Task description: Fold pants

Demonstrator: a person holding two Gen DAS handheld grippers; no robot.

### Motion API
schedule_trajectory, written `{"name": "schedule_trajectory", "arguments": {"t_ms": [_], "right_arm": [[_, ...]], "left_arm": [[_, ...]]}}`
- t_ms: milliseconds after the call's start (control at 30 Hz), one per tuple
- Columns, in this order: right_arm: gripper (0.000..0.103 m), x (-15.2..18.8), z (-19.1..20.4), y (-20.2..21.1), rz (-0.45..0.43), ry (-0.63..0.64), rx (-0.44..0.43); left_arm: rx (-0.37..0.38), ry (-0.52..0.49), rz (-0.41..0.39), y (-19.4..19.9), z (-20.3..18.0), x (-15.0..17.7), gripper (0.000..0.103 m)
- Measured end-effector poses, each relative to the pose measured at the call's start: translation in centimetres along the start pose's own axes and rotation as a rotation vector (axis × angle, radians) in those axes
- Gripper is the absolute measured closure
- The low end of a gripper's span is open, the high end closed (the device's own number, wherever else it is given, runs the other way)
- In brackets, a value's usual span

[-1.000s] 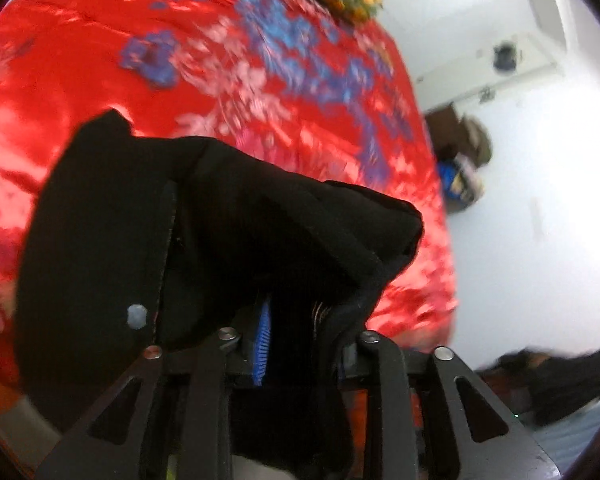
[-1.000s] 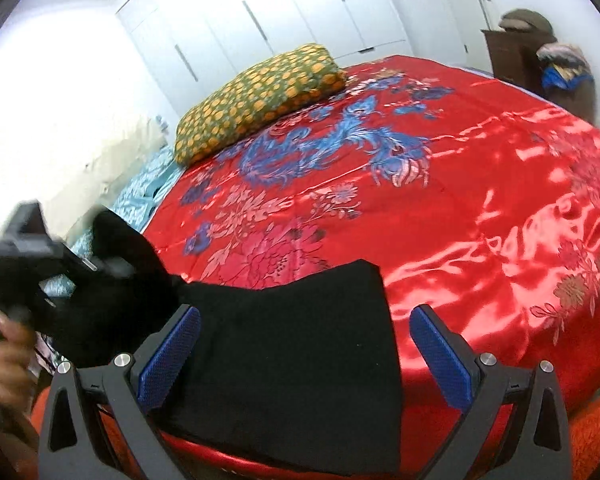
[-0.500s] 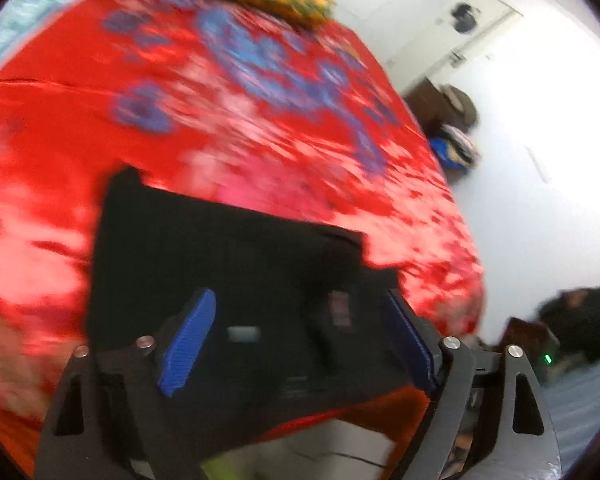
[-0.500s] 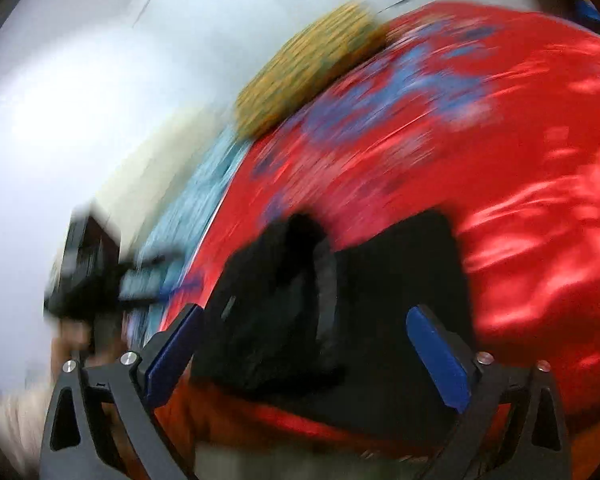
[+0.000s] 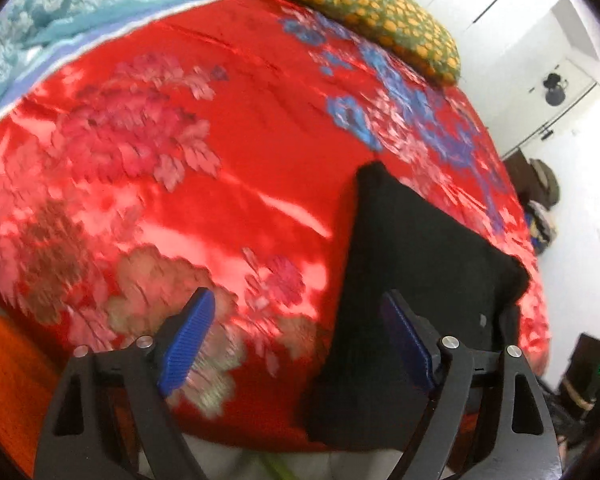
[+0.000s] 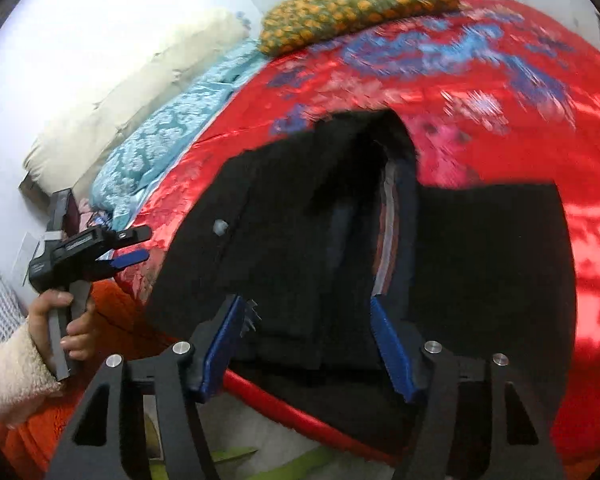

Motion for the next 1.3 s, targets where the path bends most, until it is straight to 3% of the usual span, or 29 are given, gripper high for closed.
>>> {"name": "schedule_trajectory", "arguments": {"t_ms": [100, 167, 200, 300, 333, 467, 533, 567, 600, 767, 833, 933, 1133, 1300], "right_arm": [[0.037, -0.5, -0.2, -2.5, 0.089, 0.094, 0.054], [0.037, -0.4, -0.7, -2.8, 0.096, 0.100, 0.058], [0.037, -0.5, -0.9, -2.7, 0.101, 0.081, 0.029], [0.037, -0.1, -0.6, -2.3, 0.187, -0.036, -0.225], [0.037, 0.1, -0.5, -2.1, 0.210, -0.040, -0.272], [0.044, 0.7, -2.0, -3.0, 0.255, -0.059, -0.226], [0.048, 0.5, -2.0, -3.1, 0.218, -0.092, -0.244], [0.076, 0.4, -2.1, -3.2, 0.196, -0.103, -0.239], [0.083, 0.3, -2.3, -3.1, 0.179, -0.120, -0.223], [0.086, -1.7, -1.3, 0.0, 0.051, -0.185, -0.300], [0.087, -3.3, -0.1, 3.0, -0.021, -0.171, -0.352], [0.087, -4.9, 1.2, 6.9, -0.090, -0.114, -0.363], [0.087, -3.4, -3.1, 11.0, -0.120, -0.155, -0.288], [0.087, 0.7, -8.9, 9.9, -0.060, -0.261, -0.165]], "left_arm": [[0.012, 0.017, 0.022, -0.9, 0.4, 0.2, 0.017], [0.028, 0.036, 0.026, -1.4, 0.2, 0.0, 0.018], [0.031, 0.036, 0.026, -1.4, 0.0, -0.1, 0.018], [0.034, 0.030, 0.025, -1.3, -0.5, -0.3, 0.017], [0.033, 0.030, 0.026, -1.0, -0.4, -0.1, 0.017], [0.019, 0.027, 0.038, -1.2, -0.4, 0.3, 0.017], [0.015, 0.020, 0.042, -1.2, -0.6, 0.5, 0.017], [0.014, 0.018, 0.041, -1.2, -0.7, 0.5, 0.017], [0.012, 0.017, 0.039, -1.0, -0.6, 0.5, 0.017], [0.007, 0.039, 0.023, -0.5, -0.1, 0.4, 0.017], [0.016, 0.042, 0.013, -0.1, -0.2, 0.3, 0.017], [0.034, -0.001, -0.016, 1.0, -1.3, 0.3, 0.017], [0.071, -0.117, -0.052, 2.3, -4.6, 0.6, 0.017], [0.095, -0.261, -0.052, 2.4, -8.6, 1.8, 0.017]]}}
Point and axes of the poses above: each gripper's, at about its wrist camera, not at the fingertips, and y roughly against the way its jaws point, z to its left, x to its underside, the point moved 6 cm from there along -y, roughly the way its jaws point, and after that the axes turned 2 degrees about -z, right-handed, at the moved point
